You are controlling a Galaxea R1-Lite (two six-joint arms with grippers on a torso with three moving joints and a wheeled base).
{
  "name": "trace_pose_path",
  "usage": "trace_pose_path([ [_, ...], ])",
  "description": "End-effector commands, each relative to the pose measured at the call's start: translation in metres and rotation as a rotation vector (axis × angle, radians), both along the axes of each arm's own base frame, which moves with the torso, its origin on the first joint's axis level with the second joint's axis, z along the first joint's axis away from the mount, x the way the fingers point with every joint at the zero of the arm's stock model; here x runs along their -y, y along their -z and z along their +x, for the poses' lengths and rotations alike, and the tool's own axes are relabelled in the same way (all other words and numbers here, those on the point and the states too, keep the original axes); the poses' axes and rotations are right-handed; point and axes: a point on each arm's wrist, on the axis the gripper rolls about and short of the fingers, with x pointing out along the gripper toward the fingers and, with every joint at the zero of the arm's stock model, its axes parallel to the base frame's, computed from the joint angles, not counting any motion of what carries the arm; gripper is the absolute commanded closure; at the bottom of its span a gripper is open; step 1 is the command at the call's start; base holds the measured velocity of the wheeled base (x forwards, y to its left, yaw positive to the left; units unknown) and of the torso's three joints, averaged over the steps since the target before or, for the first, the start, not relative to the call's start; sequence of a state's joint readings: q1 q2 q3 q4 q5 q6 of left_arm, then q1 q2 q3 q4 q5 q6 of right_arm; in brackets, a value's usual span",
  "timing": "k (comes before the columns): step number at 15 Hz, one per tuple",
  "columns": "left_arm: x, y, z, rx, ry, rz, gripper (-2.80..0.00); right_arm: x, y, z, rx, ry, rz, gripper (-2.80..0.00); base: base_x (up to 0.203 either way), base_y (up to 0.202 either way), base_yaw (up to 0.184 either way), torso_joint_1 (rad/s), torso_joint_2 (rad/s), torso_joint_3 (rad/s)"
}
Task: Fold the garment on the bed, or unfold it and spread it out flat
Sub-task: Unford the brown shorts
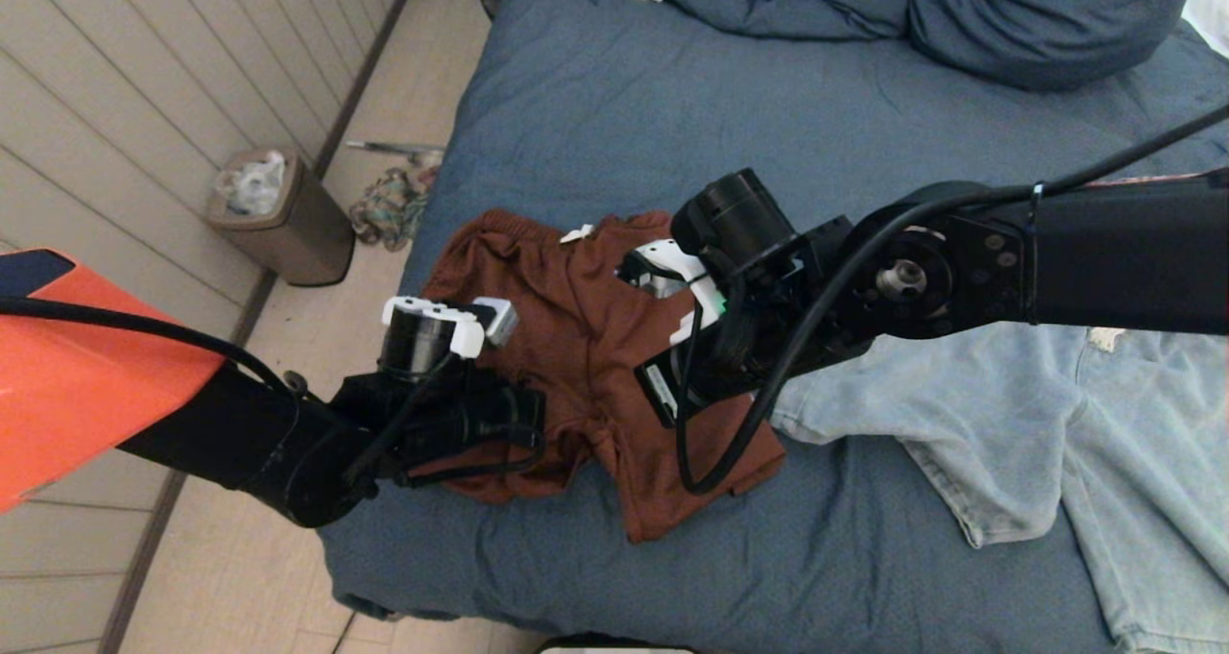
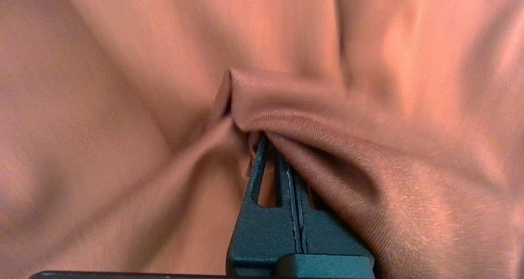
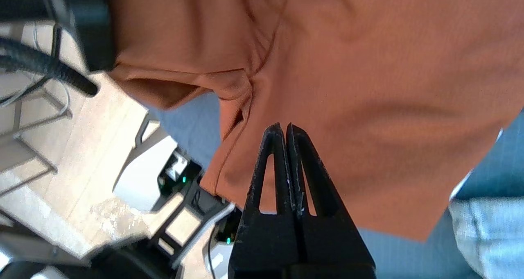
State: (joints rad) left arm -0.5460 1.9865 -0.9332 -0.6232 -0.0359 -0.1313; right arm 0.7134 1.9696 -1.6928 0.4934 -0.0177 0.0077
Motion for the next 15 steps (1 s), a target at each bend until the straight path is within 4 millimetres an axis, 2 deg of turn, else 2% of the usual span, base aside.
trace_pose_path([
  [1, 0.01, -0.014, 0.013, 0.058, -0.035, -0.02, 0.0, -0.002, 0.006, 0.003, 0.003, 0.002, 0.0, 0.0, 0.0, 0.0, 0.0, 0.0, 0.0, 0.0],
  [7, 0.002, -0.009, 0.006, 0.045, -0.061, -0.005, 0.0, -0.004, 0.007, -0.003, -0.019, -0.035, 0.012, 0.0, 0.0, 0.0, 0.0, 0.0, 0.0, 0.0],
  [10, -0.004, -0.032, 0.0, 0.092, -0.067, -0.034, 0.0, -0.011, 0.009, -0.016, -0.05, -0.113, 0.034, 0.0, 0.0, 0.0, 0.0, 0.0, 0.0, 0.0],
  [12, -0.011, -0.053, -0.009, 0.118, -0.07, -0.051, 0.0, -0.014, 0.009, -0.011, -0.023, -0.104, 0.062, 0.0, 0.0, 0.0, 0.0, 0.0, 0.0, 0.0],
  [14, -0.018, -0.071, -0.003, 0.139, -0.086, -0.067, 0.0, -0.018, 0.016, -0.005, -0.019, -0.093, 0.071, 0.0, 0.0, 0.0, 0.0, 0.0, 0.0, 0.0],
  [15, -0.015, -0.07, 0.003, 0.127, -0.09, -0.069, 0.0, -0.019, 0.018, -0.005, -0.023, -0.095, 0.069, 0.0, 0.0, 0.0, 0.0, 0.0, 0.0, 0.0],
])
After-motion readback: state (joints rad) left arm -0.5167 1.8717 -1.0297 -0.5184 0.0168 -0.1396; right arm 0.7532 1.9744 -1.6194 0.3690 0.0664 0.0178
